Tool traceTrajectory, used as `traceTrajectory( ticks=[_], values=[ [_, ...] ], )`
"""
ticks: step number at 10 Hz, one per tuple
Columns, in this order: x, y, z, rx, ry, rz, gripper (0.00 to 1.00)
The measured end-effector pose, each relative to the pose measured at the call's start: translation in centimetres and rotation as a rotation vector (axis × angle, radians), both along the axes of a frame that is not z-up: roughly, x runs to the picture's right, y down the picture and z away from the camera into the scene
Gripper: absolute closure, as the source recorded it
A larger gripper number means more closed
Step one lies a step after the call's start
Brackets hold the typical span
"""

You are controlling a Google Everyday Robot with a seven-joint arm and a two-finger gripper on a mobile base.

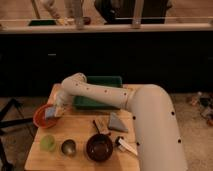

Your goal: Wipe red bowl with sponge

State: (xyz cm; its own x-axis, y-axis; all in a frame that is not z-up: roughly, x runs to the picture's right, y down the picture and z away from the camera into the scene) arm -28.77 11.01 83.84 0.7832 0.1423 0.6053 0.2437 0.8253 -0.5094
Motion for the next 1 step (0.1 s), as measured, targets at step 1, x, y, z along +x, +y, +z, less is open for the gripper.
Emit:
traceTrajectory(
  ticks=[1],
  values=[
    [-0.3,0.02,0.31,-0.004,-0.011,-0.003,1.0]
  ],
)
